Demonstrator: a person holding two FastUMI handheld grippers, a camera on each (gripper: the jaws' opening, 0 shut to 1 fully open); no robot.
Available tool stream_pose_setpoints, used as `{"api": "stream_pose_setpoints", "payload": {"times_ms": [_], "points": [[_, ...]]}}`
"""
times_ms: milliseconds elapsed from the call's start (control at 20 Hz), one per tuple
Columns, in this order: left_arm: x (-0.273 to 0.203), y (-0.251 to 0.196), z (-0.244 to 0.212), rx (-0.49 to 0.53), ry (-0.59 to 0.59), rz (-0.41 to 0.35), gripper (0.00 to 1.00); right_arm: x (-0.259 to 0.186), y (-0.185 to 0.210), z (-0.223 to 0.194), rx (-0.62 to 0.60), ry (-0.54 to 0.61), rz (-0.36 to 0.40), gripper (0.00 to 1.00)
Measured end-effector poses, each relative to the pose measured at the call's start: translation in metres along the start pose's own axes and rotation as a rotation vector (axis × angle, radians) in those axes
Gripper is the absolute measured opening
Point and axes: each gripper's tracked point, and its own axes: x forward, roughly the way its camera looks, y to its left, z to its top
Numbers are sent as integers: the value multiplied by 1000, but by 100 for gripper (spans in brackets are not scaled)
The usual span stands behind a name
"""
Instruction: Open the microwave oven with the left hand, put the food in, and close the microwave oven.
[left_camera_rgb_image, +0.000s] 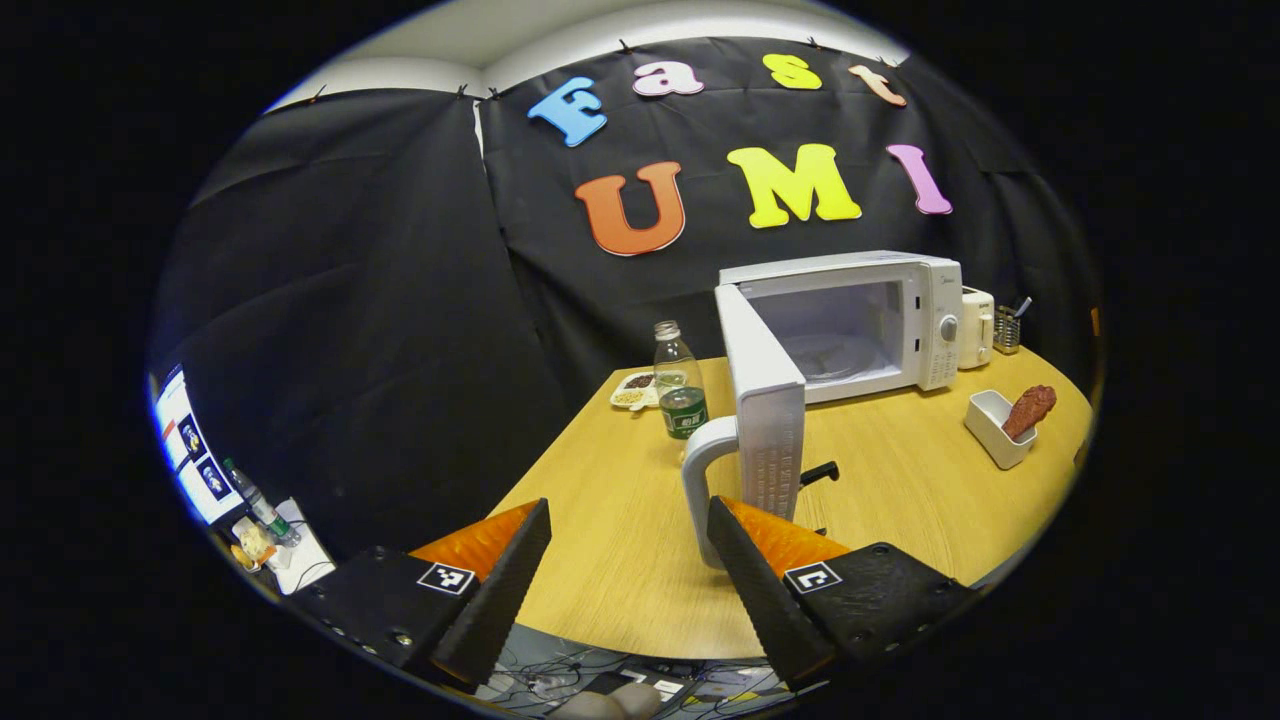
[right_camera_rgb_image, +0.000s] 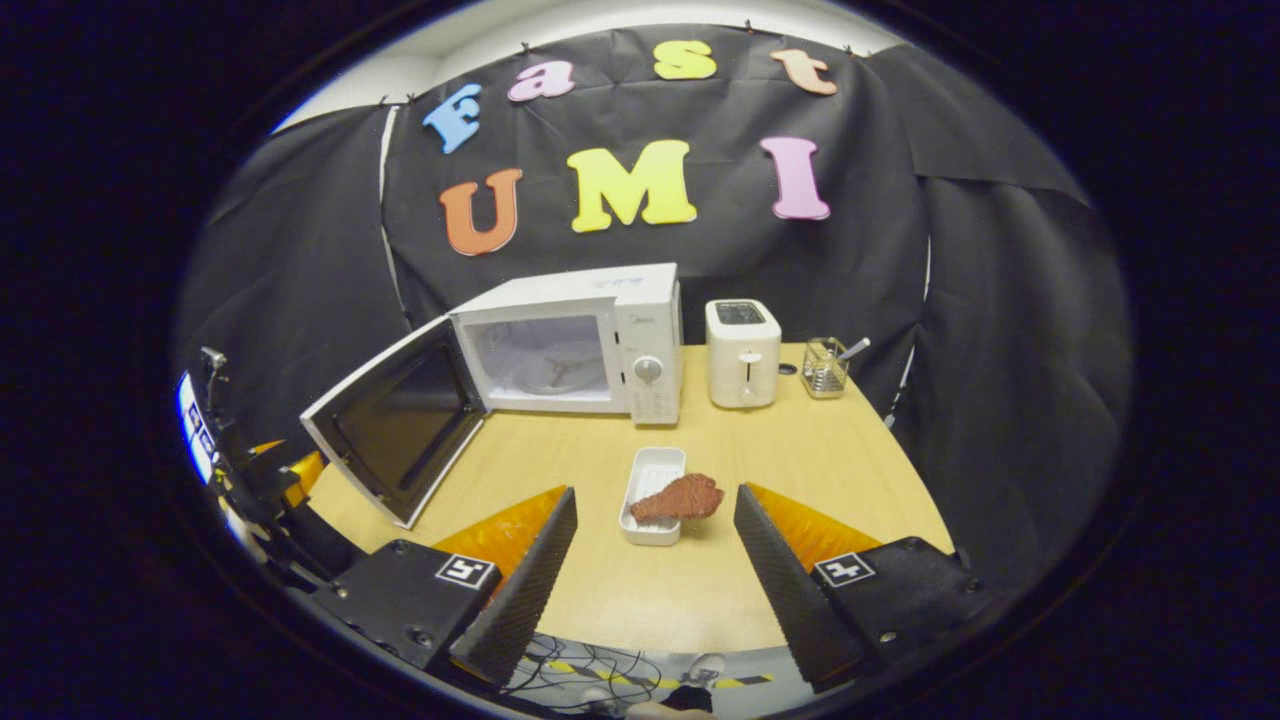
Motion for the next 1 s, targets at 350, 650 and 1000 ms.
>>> {"api": "stream_pose_setpoints", "payload": {"times_ms": [350,650,1000], "points": [[-33,-34,17,-54,19,-19,96,97,-37,-46,237,183,114,100],[-35,-82,63,-85,-1,3,96,157,-44,-55,418,354,285,76],[-30,-110,88,-57,20,89,97,179,-35,-59,563,535,446,39]]}}
